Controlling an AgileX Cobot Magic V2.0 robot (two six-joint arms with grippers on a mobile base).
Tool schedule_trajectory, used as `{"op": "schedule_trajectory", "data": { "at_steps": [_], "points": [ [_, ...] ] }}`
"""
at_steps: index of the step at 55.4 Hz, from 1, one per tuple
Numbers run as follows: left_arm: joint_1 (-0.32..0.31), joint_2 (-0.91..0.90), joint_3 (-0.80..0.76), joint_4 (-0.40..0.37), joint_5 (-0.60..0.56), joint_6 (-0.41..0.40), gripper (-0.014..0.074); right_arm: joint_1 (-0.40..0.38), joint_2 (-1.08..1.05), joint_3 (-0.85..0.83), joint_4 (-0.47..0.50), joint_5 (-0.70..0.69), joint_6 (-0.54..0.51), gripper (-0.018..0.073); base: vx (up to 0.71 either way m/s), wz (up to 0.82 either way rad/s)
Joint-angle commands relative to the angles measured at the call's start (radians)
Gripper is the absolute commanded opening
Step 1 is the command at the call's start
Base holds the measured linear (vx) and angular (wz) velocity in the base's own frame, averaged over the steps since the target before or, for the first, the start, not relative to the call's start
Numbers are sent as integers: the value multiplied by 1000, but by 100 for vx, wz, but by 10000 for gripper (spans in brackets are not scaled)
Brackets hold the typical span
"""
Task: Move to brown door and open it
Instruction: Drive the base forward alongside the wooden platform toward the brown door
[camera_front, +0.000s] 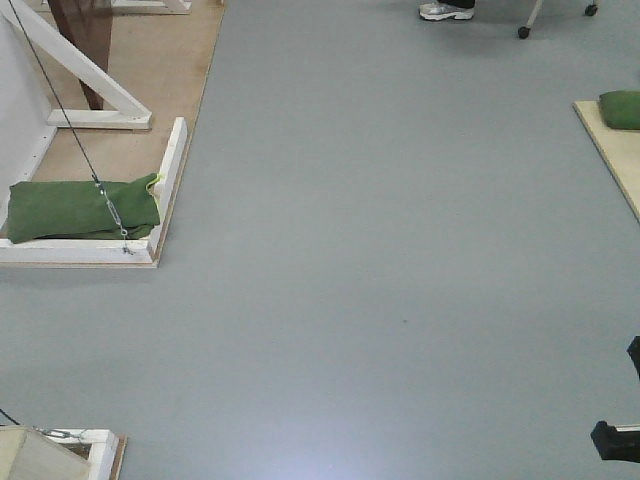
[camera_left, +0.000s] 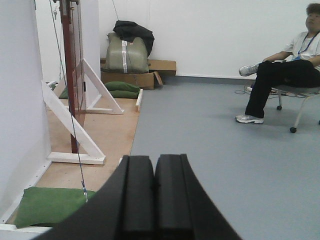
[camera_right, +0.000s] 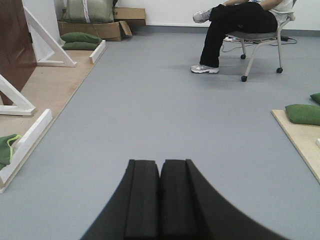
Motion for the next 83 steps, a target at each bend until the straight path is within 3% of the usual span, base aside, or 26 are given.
{"op": "schedule_trajectory", "data": {
  "at_steps": [1,19,83],
  "points": [
    [0,-18,-17,0,-89,-6,-3,-2,-19,4,-7,-82,-6,0,1,0],
    [-32,-18,-17,0,-89,-6,-3,-2,-19,4,-7,-82,-6,0,5,0],
    [-30,-18,-17,0,-89,-6,-3,-2,-18,4,-7,-82,-6,0,17,-2]
  ]
}}
